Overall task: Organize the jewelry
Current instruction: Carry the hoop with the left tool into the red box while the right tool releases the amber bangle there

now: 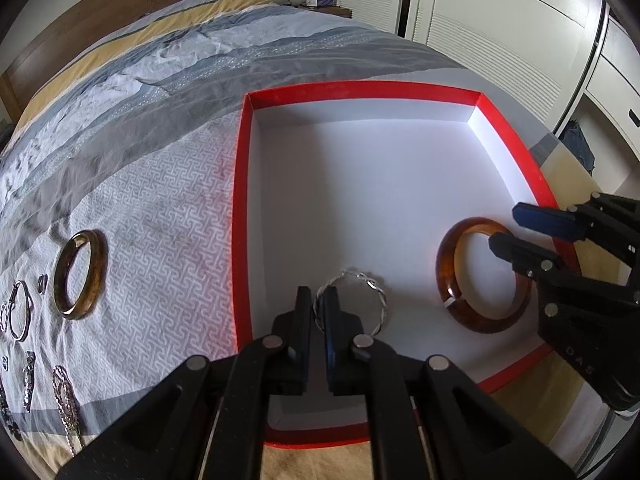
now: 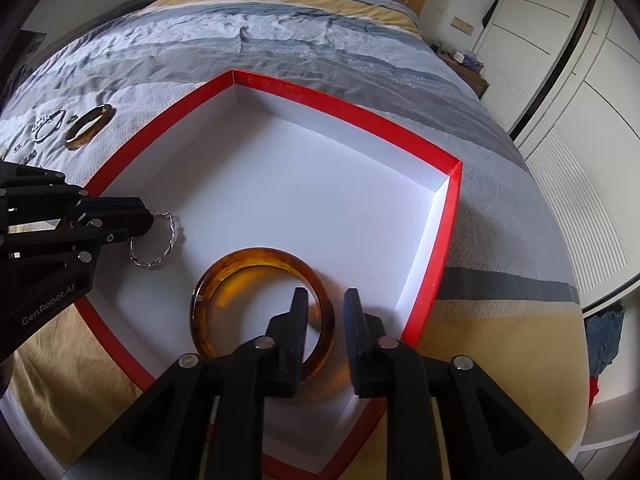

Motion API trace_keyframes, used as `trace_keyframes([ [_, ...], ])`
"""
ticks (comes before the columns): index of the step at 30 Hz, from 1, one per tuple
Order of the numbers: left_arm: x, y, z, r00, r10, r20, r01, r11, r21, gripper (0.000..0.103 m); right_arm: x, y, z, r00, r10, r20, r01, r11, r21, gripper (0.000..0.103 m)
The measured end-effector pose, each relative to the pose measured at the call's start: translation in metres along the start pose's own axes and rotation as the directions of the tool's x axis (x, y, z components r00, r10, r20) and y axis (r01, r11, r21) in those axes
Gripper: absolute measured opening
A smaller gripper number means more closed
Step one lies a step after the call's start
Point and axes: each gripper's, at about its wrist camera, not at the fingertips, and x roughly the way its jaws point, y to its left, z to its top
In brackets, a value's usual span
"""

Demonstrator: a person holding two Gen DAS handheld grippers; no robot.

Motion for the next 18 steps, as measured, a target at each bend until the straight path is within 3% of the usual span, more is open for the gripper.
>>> trace_keyframes([
  [5,-0.037,0.005,0.001,0.997,-0.015,0.072,0.018,0.999,-0.034,0.014,-0.044,-0.011,-0.001,0.998,-0.019,0.059,0.016,0.999,0.045,0.033],
  [10,-0.108,0.013,-0.010,0.989,-0.029,0.147,0.034,0.999,-0.037,0.016,-0.110,-0.017,-0.006,0.992,-0.020,0.126,0.004,0.992,0.125,0.035],
  [18,-0.226,0.055,-0.068,0.974,0.080,0.211,-0.066,0.995,-0.074,0.024,-0.219,0.041,-0.021,0.962,0.063,0.264,-0.106,0.983,0.151,0.040],
])
